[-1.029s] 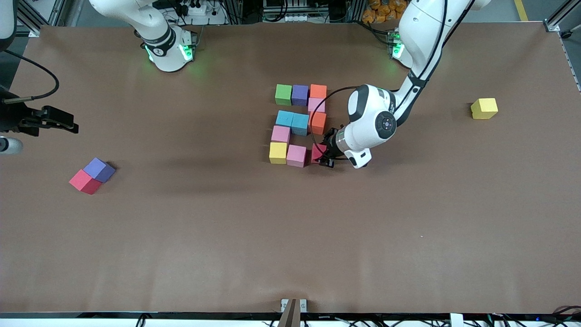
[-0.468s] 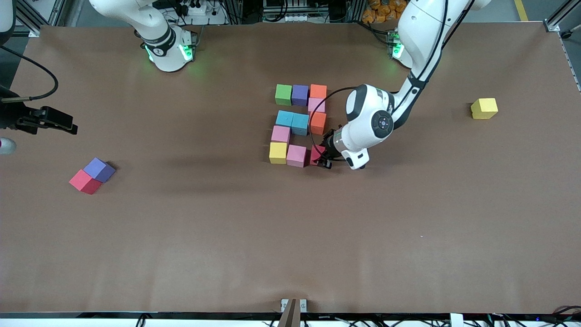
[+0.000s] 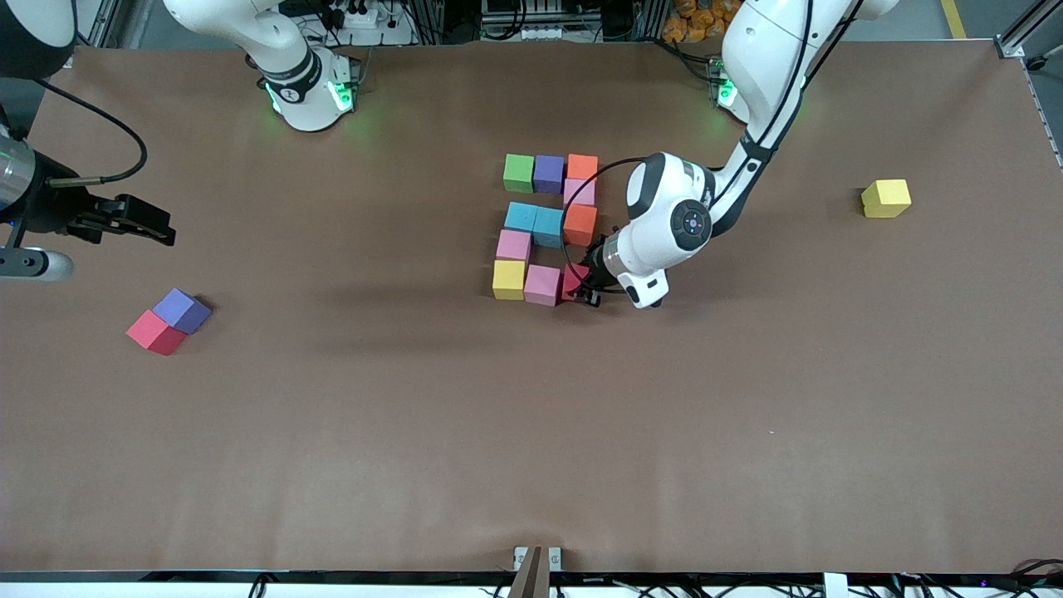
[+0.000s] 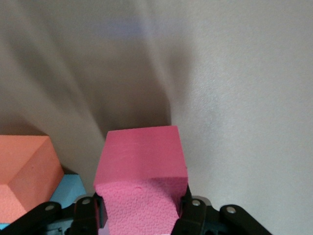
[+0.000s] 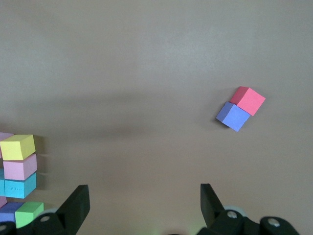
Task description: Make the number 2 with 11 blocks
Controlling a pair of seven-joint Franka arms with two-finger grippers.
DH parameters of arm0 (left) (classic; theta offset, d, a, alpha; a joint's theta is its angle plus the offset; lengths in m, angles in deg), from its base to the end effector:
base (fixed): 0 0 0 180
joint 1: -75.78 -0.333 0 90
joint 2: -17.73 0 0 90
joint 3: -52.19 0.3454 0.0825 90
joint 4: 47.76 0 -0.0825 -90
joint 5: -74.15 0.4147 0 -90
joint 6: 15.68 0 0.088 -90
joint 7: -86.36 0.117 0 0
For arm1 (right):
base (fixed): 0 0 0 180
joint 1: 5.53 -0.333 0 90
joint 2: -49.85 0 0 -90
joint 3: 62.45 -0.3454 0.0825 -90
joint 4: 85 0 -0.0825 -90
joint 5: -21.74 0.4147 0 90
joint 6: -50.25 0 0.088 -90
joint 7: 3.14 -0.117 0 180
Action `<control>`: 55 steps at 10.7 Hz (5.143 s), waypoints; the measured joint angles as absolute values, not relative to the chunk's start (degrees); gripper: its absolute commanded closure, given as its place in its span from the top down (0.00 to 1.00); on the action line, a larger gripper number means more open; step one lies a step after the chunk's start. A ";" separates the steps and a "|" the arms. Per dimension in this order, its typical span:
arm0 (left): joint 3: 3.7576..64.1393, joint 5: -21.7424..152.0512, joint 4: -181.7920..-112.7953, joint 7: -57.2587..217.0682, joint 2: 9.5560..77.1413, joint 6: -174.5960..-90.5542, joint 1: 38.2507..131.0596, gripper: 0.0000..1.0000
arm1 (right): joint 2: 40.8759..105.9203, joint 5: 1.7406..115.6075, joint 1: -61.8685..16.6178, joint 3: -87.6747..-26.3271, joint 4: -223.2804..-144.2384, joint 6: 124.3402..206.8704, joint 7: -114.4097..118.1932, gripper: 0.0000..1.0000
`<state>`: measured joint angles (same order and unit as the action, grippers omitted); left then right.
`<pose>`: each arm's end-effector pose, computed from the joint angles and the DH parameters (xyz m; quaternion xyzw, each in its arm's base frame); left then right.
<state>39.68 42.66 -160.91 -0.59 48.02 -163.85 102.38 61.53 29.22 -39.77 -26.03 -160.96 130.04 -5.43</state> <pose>0.5162 -0.4048 0.2020 0.7696 0.6034 -0.1671 0.1248 0.6222 0.0377 0.6473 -0.9984 0.0285 0.0493 0.0043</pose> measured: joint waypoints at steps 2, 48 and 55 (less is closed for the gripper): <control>40.72 43.79 -160.34 -0.67 48.38 -163.85 102.94 0.43 | 61.56 29.21 -33.96 -30.23 -160.14 130.78 -4.94 1.00; 42.31 44.35 -155.15 -5.71 51.21 -163.43 105.61 1.00 | 61.82 24.78 -7.28 -58.42 -159.25 135.58 -4.61 1.00; 42.89 49.43 -151.90 -5.77 48.69 -160.60 105.43 1.00 | 61.88 24.78 -7.17 -58.41 -159.25 135.30 -4.60 1.00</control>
